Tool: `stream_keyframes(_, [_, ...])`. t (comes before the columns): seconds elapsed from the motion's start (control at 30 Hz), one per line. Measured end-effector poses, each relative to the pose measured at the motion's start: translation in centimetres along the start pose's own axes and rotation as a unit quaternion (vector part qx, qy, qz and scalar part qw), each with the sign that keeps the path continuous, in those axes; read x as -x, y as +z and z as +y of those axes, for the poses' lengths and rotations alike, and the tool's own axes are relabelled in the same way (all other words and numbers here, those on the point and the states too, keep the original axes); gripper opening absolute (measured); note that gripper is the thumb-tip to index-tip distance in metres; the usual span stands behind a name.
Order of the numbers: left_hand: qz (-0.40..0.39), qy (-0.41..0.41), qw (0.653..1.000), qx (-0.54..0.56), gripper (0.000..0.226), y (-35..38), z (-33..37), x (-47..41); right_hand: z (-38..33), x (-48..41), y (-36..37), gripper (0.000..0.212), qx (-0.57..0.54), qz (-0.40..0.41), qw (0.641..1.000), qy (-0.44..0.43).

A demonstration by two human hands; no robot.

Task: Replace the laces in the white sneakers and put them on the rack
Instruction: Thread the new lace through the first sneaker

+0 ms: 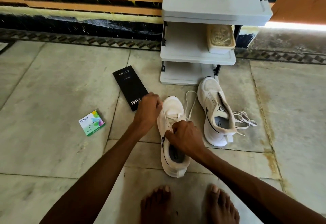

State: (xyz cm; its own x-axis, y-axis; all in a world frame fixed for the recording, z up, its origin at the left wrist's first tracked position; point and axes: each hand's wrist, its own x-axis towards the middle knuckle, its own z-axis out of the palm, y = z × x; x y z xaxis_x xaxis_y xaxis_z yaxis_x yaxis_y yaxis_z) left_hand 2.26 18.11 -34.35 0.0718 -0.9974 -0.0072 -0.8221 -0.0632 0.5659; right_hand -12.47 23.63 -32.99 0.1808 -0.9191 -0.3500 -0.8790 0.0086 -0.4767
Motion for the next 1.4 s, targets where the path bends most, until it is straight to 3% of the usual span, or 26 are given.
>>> stream_keyframes(0.1, [0.093,-0.003,0.994,-0.051,0.013,-1.8,-0.4,-3.0,0.0,0.1,0.1,0.040,-0.008,0.008,1.000,0.002])
stream_keyframes(0.17, [0.172,-0.072,0.982,0.024,0.016,-3.4,-0.6,-4.2,0.1,0.3,0.3,0.038,-0.011,0.013,1.000,0.001])
stream_keyframes(0.2, [0.197,-0.138,0.960,0.143,0.015,-4.1,-0.5,-4.6,0.1,0.3,0.4,0.036,-0.013,0.017,1.000,0.001])
stream_keyframes(0.23, [0.184,-0.207,0.912,0.302,0.014,-4.7,0.0,-4.5,0.1,0.4,0.4,0.034,-0.013,0.021,1.000,-0.001])
stream_keyframes(0.27, [0.126,-0.257,0.844,0.454,0.013,-5.0,0.9,-4.2,0.1,0.4,0.4,0.033,-0.013,0.026,1.000,-0.003])
stream_keyframes(0.3, [0.062,-0.268,0.809,0.520,0.011,-4.9,1.6,-3.5,0.1,0.4,0.5,0.034,-0.010,0.029,1.000,-0.004])
stream_keyframes(0.33, [0.007,-0.242,0.844,0.479,0.010,-4.6,1.9,-2.6,0.1,0.5,0.5,0.036,-0.005,0.029,1.000,-0.008])
stream_keyframes(0.4, [-0.093,-0.099,0.978,0.161,0.014,-3.3,1.4,-0.6,0.1,0.4,0.7,0.036,0.001,0.034,0.999,-0.011])
stream_keyframes(0.43, [-0.149,-0.039,0.988,0.003,0.021,-2.4,0.8,0.5,0.2,0.4,0.8,0.035,-0.002,0.038,0.999,-0.008])
stream_keyframes(0.5, [-0.266,-0.003,0.951,-0.161,0.033,-1.0,-0.2,2.2,0.2,0.3,1.0,0.031,-0.001,0.042,0.999,-0.006])
stream_keyframes(0.57, [-0.303,-0.031,0.940,-0.156,0.024,-1.1,-0.1,2.6,0.2,0.2,1.2,0.030,0.000,0.038,0.999,-0.009])
stream_keyframes(0.67, [-0.345,-0.117,0.928,0.085,0.026,-3.5,1.4,1.7,0.3,0.2,1.2,0.033,0.006,0.046,0.999,-0.013])
stream_keyframes(0.77, [-0.282,-0.071,0.899,0.327,0.021,-5.6,3.2,1.7,0.7,0.2,1.3,0.035,0.006,0.048,0.999,-0.014])
stream_keyframes(0.87, [-0.063,-0.013,0.879,0.473,0.021,-6.8,5.3,1.8,1.0,0.2,1.3,0.032,-0.008,0.041,0.999,-0.017])
stream_keyframes(0.93, [0.044,-0.015,0.836,0.546,0.023,-6.9,5.6,1.1,0.9,0.1,1.3,0.030,-0.002,0.032,0.999,-0.019])
stream_keyframes(1.0, [0.049,-0.073,0.772,0.630,0.021,-6.4,5.3,0.5,0.8,0.0,1.3,0.031,0.006,0.035,0.999,-0.019])
stream_keyframes(1.03, [0.047,-0.111,0.779,0.616,0.021,-5.6,4.8,0.3,0.8,0.0,1.3,0.033,0.010,0.037,0.999,-0.018])
stream_keyframes(1.07, [0.045,-0.138,0.834,0.532,0.022,-4.8,4.1,0.2,0.8,0.0,1.3,0.036,0.015,0.040,0.999,-0.018])
stream_keyframes(1.1, [0.023,-0.136,0.915,0.379,0.024,-3.7,3.0,0.2,0.8,0.0,1.2,0.037,0.019,0.041,0.999,-0.017])
stream_keyframes(1.13, [-0.036,-0.104,0.974,0.196,0.024,-2.6,2.0,0.3,0.8,0.0,1.3,0.038,0.023,0.041,0.999,-0.017])
stream_keyframes(1.17, [-0.122,-0.067,0.990,0.029,0.021,-1.8,1.3,0.6,0.8,0.0,1.3,0.037,0.024,0.041,0.999,-0.017])
stream_keyframes(1.23, [-0.245,-0.031,0.954,-0.169,0.020,-0.7,0.6,1.8,0.8,0.0,1.3,0.030,0.016,0.038,0.999,-0.017])
stream_keyframes(1.27, [-0.261,-0.027,0.946,-0.193,0.025,-0.5,0.6,2.4,0.8,0.0,1.3,0.027,0.012,0.033,0.999,-0.018])
stream_keyframes(1.4, [-0.206,-0.021,0.971,-0.119,0.038,-0.9,1.1,2.9,0.7,-0.1,1.2,0.024,0.010,0.019,0.999,-0.024])
